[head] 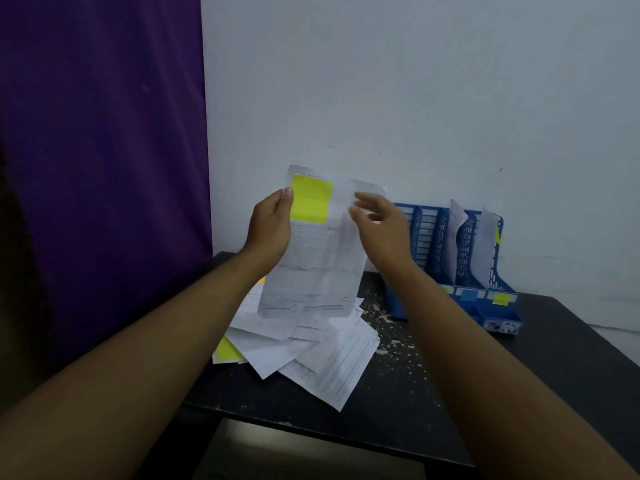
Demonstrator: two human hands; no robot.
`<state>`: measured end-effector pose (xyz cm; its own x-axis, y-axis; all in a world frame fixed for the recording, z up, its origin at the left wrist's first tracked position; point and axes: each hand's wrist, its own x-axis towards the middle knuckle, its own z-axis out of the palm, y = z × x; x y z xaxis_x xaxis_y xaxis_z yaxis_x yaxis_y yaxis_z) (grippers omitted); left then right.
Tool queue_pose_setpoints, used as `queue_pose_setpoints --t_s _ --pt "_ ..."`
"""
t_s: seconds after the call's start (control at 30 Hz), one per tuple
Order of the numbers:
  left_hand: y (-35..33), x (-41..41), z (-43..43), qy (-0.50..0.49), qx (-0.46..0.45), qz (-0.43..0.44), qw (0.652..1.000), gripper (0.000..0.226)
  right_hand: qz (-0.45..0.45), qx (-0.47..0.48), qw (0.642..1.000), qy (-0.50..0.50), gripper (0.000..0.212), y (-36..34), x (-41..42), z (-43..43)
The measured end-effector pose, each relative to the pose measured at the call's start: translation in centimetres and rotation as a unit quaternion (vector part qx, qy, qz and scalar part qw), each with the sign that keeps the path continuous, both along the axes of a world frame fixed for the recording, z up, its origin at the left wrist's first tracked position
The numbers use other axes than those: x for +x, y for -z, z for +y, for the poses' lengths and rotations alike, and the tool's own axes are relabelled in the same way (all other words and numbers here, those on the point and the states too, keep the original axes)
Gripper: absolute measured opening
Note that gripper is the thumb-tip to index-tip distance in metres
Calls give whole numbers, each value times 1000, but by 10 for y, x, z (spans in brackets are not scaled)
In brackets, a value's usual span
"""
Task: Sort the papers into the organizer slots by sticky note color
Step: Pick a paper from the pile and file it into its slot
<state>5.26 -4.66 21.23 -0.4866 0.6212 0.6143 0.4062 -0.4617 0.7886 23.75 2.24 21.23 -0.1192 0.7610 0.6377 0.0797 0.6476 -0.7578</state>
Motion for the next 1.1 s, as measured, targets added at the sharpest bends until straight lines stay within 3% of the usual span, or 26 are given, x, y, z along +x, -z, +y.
queue_pose_setpoints --t_s 0.07,0.17,0.33,0.6,0.7,0.8,0.97,1.0,1.1 --pt "3 3 -1 8 -6 -26 1000 42 25 -29 998 40 43 10 16 6" --pt "20 8 3 15 -29 -79 996 36 57 -126 990 -8 61 25 32 10" --pt "43 19 9 35 -58 -114 991 28 68 -172 983 -20 19 52 49 3" --pt "60 27 12 35 -88 -122 988 36 97 -205 974 -5 11 68 51 2" --pt "60 25 11 47 -102 -122 986 42 98 -206 974 -4 14 68 54 2" --pt "42 17 10 74 -143 -104 981 30 86 -199 976 8 14 58 60 4" --pt "-16 22 11 117 -233 -14 965 24 73 -130 988 43 11 22 87 14" --pt "-26 27 12 125 -241 -4 962 23 64 -111 990 62 14 16 94 18" --pt "-53 51 18 172 -246 31 953 30 23 -45 983 177 51 4 117 29"
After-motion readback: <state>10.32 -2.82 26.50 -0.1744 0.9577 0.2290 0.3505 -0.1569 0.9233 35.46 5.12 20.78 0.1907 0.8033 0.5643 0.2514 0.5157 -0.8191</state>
